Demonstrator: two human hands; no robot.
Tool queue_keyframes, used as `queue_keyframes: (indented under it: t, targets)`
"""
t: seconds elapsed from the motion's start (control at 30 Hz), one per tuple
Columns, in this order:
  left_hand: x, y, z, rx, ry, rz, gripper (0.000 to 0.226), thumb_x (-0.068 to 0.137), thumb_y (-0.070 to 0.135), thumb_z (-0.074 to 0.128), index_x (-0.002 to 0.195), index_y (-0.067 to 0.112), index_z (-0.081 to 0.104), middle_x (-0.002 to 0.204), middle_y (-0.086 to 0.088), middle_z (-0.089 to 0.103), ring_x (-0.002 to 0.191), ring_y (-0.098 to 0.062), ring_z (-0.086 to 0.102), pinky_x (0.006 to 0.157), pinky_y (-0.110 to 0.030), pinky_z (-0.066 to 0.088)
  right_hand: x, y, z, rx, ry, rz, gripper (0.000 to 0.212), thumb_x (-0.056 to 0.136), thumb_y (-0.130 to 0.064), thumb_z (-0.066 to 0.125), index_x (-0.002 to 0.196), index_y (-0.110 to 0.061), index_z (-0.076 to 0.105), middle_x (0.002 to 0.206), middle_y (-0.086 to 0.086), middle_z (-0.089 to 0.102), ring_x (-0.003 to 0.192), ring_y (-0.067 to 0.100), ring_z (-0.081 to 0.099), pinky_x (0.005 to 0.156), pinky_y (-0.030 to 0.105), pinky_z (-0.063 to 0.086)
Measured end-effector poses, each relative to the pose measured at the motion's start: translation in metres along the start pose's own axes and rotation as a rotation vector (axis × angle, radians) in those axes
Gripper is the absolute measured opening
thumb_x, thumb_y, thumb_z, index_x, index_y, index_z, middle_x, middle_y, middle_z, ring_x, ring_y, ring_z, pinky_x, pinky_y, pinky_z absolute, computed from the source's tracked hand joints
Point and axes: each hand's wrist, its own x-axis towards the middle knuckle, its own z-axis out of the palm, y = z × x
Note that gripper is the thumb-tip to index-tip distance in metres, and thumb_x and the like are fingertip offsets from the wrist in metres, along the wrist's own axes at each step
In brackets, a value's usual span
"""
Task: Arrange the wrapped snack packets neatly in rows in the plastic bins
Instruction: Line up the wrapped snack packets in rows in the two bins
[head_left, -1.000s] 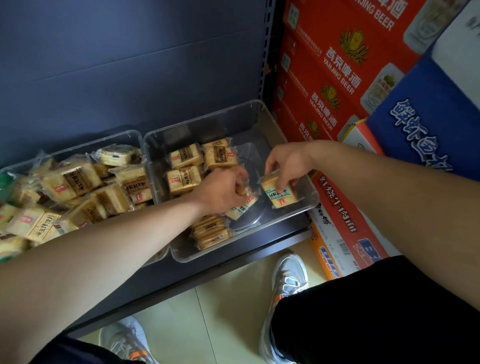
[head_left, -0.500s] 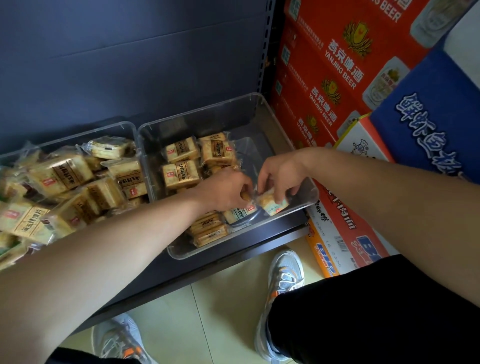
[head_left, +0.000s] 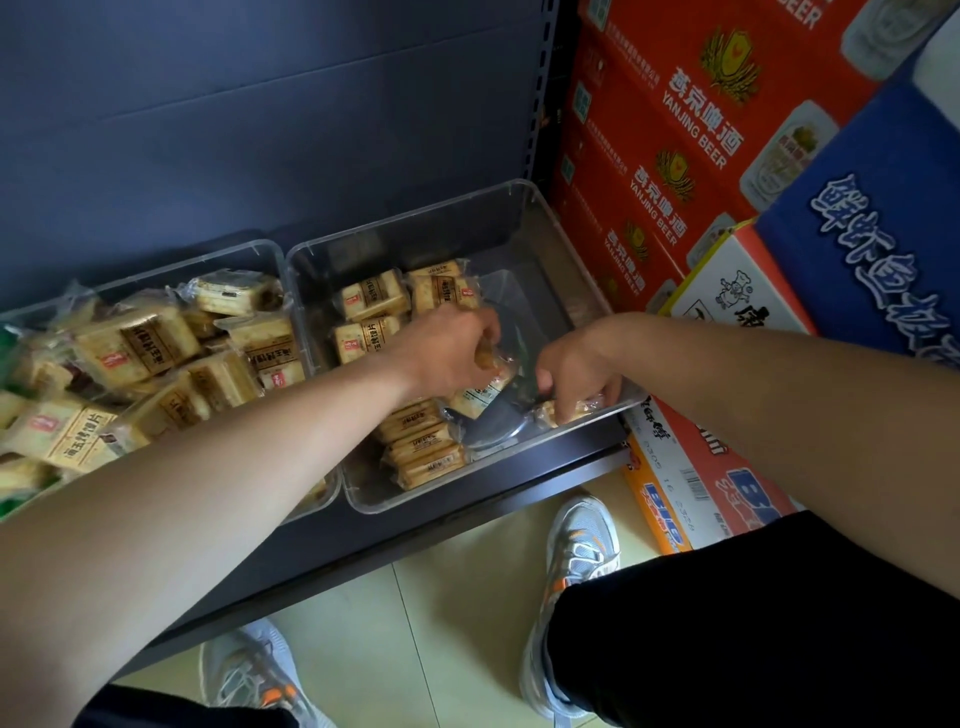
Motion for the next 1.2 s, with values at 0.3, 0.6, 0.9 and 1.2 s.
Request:
queue_keyframes:
  t: [0.3,0.6,0.9,1.2]
  targets:
    - [0.002,-0.012,0.031,-0.006,-0.03,0.034,0.035,0.08,0.037,0.084,0.107,0.024,0.066,0.097,0.006,0.065,0.091,-0.013,0.061,0.076,-0.03,0.049,-0.003,0.003,0.0,0.212,0.114,-0.142,0.046,0.082,0.0,0.079,0.125,-0.012,0.068,0.109,0.005,0.069,0.09,0.015,0.07,0.073,0.019,0.059]
    - [-0.003,-0.023,0.008,-0.261,-0.042,-0.072,0.004,0.093,0.025,0.071,0.096,0.025,0.073,0.095,0.009,0.069,0.089,-0.004,0.062,0.071,-0.013,0.044,0.001,-0.01,-0.007,0.804,0.088,-0.351,0.028,0.093,0.014,0.057,0.108,-0.008,0.067,0.115,0.013,0.069,0.104,0.019,0.071,0.083,0.024,0.059]
    - [-0.017,-0.001,0.042,0.05,-0.128,-0.001,0.047,0.076,0.06,0.077,0.112,0.034,0.062,0.108,0.013,0.056,0.101,-0.009,0.053,0.082,-0.031,0.045,-0.005,0.003,-0.015,0.049,0.397,-0.155,0.026,0.099,-0.015,0.053,0.12,-0.012,0.068,0.12,0.002,0.066,0.112,0.022,0.06,0.098,0.033,0.049]
    - [-0.013,-0.016,0.042,0.122,-0.105,0.089,0.034,0.085,0.045,0.073,0.113,0.036,0.055,0.102,0.013,0.048,0.101,-0.013,0.049,0.079,-0.033,0.038,0.003,0.003,-0.006,-0.127,0.3,-0.189,0.018,0.098,-0.018,0.054,0.099,-0.007,0.068,0.092,0.005,0.065,0.09,0.023,0.06,0.068,0.028,0.039]
